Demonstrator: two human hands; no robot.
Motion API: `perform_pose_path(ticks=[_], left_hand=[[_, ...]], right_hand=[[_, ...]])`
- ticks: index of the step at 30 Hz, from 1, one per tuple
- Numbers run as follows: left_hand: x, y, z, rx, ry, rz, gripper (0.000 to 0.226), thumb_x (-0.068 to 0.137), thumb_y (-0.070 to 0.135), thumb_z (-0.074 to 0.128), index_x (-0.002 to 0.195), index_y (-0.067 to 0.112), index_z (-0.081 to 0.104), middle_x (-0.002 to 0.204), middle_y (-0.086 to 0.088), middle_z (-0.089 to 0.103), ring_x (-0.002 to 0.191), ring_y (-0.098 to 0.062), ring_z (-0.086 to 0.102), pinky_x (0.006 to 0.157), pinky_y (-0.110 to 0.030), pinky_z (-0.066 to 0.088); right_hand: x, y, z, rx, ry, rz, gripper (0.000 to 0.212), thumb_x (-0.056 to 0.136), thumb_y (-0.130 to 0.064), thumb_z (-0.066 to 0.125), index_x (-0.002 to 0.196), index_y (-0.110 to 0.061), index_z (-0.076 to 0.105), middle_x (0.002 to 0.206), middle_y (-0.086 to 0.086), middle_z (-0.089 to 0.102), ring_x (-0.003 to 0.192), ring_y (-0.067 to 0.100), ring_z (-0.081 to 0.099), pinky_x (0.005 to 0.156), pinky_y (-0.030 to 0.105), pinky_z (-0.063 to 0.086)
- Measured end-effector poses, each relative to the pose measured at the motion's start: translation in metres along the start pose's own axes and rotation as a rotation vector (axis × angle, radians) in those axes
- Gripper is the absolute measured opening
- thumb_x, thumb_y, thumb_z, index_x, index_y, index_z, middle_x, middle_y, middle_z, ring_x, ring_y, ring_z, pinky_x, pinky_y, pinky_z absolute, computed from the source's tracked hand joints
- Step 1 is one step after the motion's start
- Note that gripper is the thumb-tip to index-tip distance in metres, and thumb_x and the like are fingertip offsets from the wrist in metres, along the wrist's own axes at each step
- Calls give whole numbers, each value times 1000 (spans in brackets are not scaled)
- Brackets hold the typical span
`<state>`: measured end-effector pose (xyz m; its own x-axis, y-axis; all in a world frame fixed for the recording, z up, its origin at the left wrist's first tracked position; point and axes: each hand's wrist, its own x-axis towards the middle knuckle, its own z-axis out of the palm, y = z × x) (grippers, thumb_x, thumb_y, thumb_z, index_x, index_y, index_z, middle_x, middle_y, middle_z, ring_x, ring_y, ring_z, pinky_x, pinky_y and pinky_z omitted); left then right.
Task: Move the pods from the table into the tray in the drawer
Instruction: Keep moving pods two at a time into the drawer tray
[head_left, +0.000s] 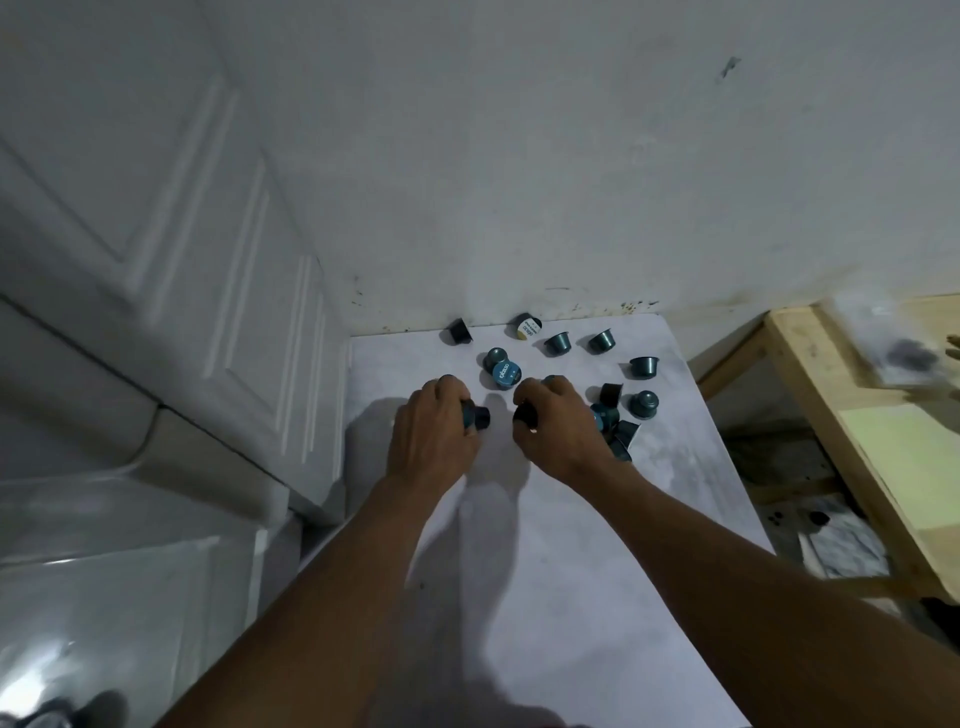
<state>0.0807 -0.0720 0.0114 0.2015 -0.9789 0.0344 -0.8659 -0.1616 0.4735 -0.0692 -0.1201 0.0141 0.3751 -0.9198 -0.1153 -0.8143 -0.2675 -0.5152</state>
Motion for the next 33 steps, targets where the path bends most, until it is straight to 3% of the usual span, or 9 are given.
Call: perform_pose_path(ticks=[5, 8, 11, 13, 18, 23, 28, 33], left_hand=[[-2, 15, -24, -38, 18, 65, 48, 86, 23, 64, 131, 13, 51, 123, -7, 52, 112, -19, 49, 97, -27, 43], [-6, 23, -38, -37, 37, 93, 52, 88, 23, 61, 136, 14, 47, 126, -6, 51, 115, -19, 46, 98, -26, 38], [-10, 32, -52, -26, 77, 101, 52, 86, 20, 63, 135, 11, 47, 127, -8, 53, 117, -23, 47, 98, -29, 37], [-16, 39, -61, -11, 99, 104, 49, 86, 19, 64, 132, 11, 50, 124, -7, 54, 115, -23, 48, 96, -27, 37], [-40, 59, -75, 2, 141, 109, 45, 84, 17, 65, 128, 12, 53, 118, -6, 56, 111, -22, 49, 92, -25, 36], [-82, 85, -77, 19, 190, 94, 44, 81, 15, 69, 123, 7, 56, 116, -11, 61, 109, -28, 53, 94, -30, 37], [-138, 102, -86, 37, 252, 59, 37, 82, 9, 67, 118, 7, 61, 112, -11, 60, 107, -27, 54, 89, -27, 36], [-199, 95, -105, 32, 266, -51, 44, 80, 8, 68, 122, 11, 58, 115, -11, 55, 105, -26, 55, 92, -30, 40]], right_hand=[[-10, -14, -27, 7, 98, -19, 18, 78, -16, 63, 92, -15, 50, 92, 5, 53, 78, 25, 53, 68, 35, 48], [-17, -21, -41, 11, 147, -62, 21, 76, -15, 63, 93, -13, 52, 94, 6, 56, 80, 26, 55, 71, 39, 50], [-23, -25, -57, 30, 153, -77, 45, 78, -16, 62, 123, -13, 53, 117, 8, 57, 102, 28, 56, 85, 37, 47], [-29, -27, -67, 25, 150, -89, 54, 79, -17, 62, 131, -11, 49, 124, 9, 54, 109, 27, 54, 89, 33, 44], [-54, -23, -86, 3, 184, -149, 46, 77, -16, 66, 121, -9, 54, 115, 7, 54, 100, 24, 53, 77, 24, 36], [-99, -12, -99, -28, 166, -205, 51, 79, -15, 65, 128, -16, 52, 122, 5, 54, 107, 27, 55, 87, 33, 46], [-141, -12, -99, -8, 123, -278, 49, 78, -6, 63, 125, -13, 54, 123, 11, 49, 106, 28, 53, 82, 24, 37], [-184, -40, -88, 33, 98, -384, 41, 81, -16, 62, 122, -14, 54, 117, 14, 51, 105, 29, 51, 85, 30, 41]])
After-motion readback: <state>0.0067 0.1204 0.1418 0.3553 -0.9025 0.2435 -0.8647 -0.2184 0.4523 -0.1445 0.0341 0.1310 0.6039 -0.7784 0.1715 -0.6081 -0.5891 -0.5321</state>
